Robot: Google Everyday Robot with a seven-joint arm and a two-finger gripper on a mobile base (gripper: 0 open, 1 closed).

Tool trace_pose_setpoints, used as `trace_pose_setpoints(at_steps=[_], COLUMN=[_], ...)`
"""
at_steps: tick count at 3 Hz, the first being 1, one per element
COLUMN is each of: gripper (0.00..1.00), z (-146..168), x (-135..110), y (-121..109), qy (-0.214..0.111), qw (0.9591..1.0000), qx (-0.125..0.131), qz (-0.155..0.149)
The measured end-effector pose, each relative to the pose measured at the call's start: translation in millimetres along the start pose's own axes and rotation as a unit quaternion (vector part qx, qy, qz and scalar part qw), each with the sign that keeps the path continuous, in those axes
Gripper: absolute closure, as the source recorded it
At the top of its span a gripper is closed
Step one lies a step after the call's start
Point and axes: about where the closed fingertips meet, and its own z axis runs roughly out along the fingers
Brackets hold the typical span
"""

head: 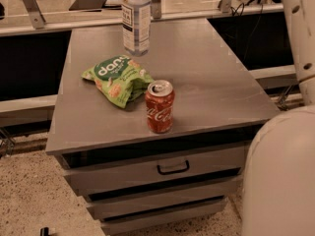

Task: Move blue plastic bottle near coke can

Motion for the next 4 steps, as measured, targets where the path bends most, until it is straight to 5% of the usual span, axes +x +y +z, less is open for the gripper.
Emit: trace_pose_setpoints(at_steps=[2, 3, 4], gripper=[1.00, 1.00, 1.00], z=[-72, -83, -69], x=[11, 30, 67], y=[30, 56, 68], qy=[0.001, 0.000, 0.022], qw=[0.9969, 0.9938, 0.9910], qx=[0.048, 0.063, 0.049], qz=[0.063, 0.092, 0.122])
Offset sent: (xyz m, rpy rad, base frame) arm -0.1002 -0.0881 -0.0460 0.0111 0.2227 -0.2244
